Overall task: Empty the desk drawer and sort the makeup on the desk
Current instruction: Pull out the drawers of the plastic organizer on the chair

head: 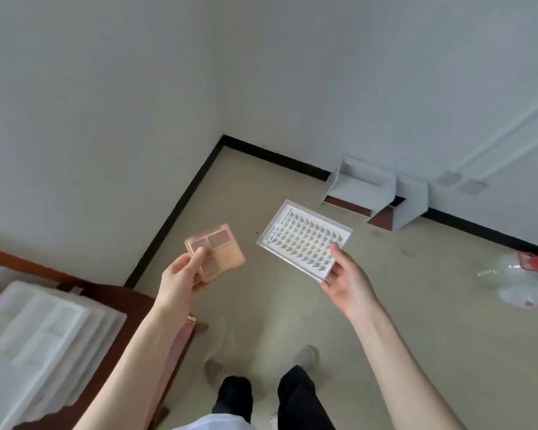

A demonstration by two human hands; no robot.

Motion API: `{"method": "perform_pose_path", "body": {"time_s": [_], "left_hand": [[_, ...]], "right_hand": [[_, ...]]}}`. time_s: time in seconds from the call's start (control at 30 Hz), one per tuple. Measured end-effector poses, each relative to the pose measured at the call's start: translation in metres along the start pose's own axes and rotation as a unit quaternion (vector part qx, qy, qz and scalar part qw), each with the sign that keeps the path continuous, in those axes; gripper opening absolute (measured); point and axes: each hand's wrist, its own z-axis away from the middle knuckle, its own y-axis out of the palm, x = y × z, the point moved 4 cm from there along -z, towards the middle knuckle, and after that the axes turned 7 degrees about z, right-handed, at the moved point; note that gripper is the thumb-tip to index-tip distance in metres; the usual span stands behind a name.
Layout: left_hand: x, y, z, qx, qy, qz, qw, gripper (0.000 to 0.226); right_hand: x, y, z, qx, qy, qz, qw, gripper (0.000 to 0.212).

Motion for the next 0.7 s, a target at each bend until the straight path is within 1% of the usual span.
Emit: {"method": "perform_pose_path", "body": {"time_s": [0.13, 0.23, 0.5, 0.6, 0.7], "left_hand": [[0.012, 0.086, 0.011, 0.058, -0.010, -0.040, 0.997, 0.016], [0.031, 0.154, 0.029, 0.100, -0.029, -0.060, 0.993, 0.015], [0.101, 0.342, 0.085, 0.182, -0.058, -0.092, 0.977, 0.012], [0.130, 0.415, 0.114, 0.232, -0.063, -0.117, 0.964, 0.011], [0.159, 0.486, 0.147, 0.292, -0.066, -0.154, 0.942, 0.011]], "right_hand": [[0.023, -0.080, 0.018, -0.052, -0.013, -0.065, 0.996, 0.015], [0.041, -0.142, 0.034, -0.082, -0.026, -0.107, 0.991, 0.010], [0.089, -0.322, 0.080, -0.154, -0.077, -0.221, 0.960, 0.009], [0.104, -0.387, 0.107, -0.176, -0.121, -0.243, 0.946, 0.010], [0.110, -0.447, 0.142, -0.208, -0.165, -0.268, 0.926, 0.014]]}}
